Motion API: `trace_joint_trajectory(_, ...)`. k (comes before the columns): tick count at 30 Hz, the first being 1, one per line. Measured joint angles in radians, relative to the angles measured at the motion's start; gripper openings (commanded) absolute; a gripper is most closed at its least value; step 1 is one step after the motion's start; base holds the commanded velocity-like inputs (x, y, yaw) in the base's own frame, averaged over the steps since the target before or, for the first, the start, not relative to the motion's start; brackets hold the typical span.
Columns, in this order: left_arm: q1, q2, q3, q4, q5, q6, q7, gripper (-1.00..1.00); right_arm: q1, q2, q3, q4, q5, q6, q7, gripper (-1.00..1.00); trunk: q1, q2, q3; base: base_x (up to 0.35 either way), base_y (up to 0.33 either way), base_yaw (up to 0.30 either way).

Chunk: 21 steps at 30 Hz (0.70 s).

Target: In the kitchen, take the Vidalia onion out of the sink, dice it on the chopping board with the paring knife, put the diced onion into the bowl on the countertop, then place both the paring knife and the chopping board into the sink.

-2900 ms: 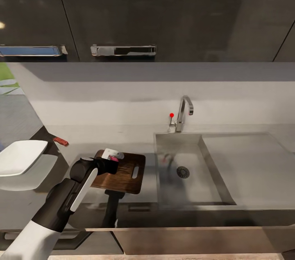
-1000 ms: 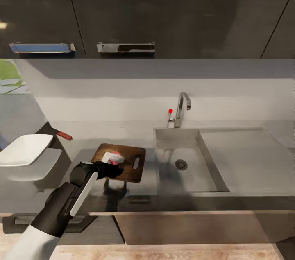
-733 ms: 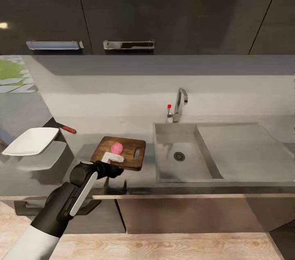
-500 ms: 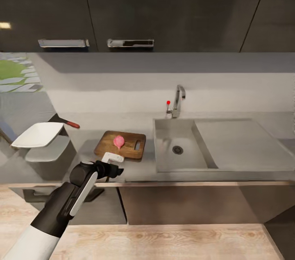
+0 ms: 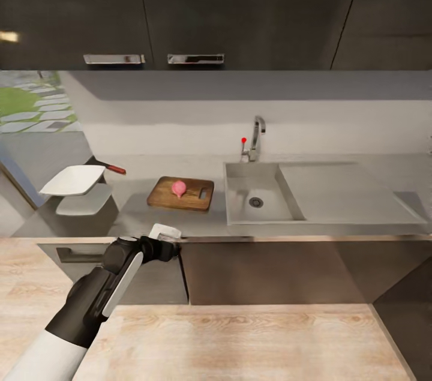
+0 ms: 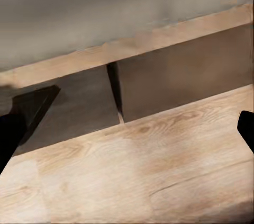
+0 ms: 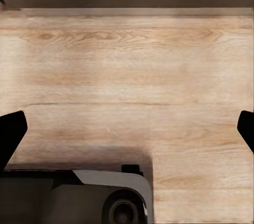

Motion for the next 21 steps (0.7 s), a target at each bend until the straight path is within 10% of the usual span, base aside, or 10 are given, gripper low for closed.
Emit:
trace_joint_trajectory(10,0.089,0.0,0.0,-0.002,-0.001,-0.033,-0.004,1.0,0.0,0.0,0.0,0.0,0.0,0.0,0.0,1.0,-0.001,0.0,0.0,-0.165,0.0,0.0)
trace_joint_trajectory(21,0.405,0.026,0.0,0.002,-0.003,-0.428,-0.006,1.0,0.0,0.0,0.0,0.0,0.0,0.0,0.0,1.0,-0.001,0.0,0.0,-0.006,0.0,0.0)
